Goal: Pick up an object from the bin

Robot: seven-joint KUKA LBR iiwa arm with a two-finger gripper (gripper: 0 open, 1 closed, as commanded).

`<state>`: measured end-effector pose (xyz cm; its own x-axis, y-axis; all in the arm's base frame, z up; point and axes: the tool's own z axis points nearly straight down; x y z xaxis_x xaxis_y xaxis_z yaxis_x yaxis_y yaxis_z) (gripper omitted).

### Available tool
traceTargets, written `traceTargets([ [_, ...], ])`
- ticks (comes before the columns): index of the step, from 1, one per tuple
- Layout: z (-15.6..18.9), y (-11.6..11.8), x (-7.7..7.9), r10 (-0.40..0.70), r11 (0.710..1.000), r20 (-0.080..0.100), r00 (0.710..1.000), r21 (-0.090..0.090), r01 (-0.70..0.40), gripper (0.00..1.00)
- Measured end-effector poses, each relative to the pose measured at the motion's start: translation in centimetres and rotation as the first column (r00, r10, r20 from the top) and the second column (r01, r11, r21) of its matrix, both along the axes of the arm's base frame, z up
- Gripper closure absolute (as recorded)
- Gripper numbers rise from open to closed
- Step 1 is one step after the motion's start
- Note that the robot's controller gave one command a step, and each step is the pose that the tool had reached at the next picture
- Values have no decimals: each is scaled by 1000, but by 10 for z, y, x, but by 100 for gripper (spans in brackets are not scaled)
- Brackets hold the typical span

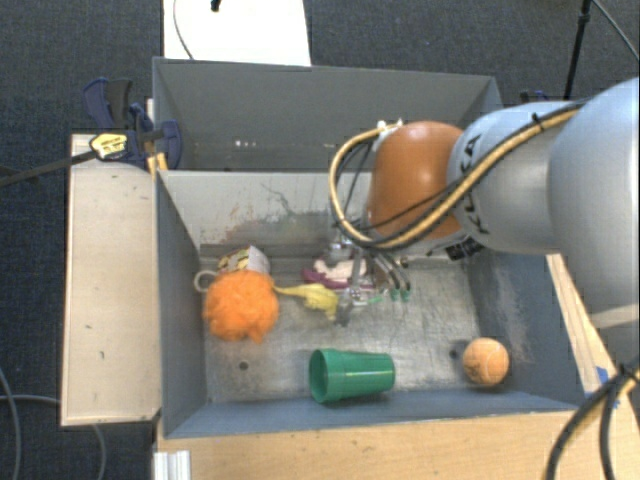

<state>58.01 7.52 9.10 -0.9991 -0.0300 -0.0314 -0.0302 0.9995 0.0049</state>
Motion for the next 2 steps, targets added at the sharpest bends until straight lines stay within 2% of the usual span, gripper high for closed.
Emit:
traceTargets([
  [1, 13, 8, 4, -7, 1000, -24, 1000, -5, 7, 0],
  [2, 5, 13, -12, -185, 983, 4, 983, 8, 185, 0],
])
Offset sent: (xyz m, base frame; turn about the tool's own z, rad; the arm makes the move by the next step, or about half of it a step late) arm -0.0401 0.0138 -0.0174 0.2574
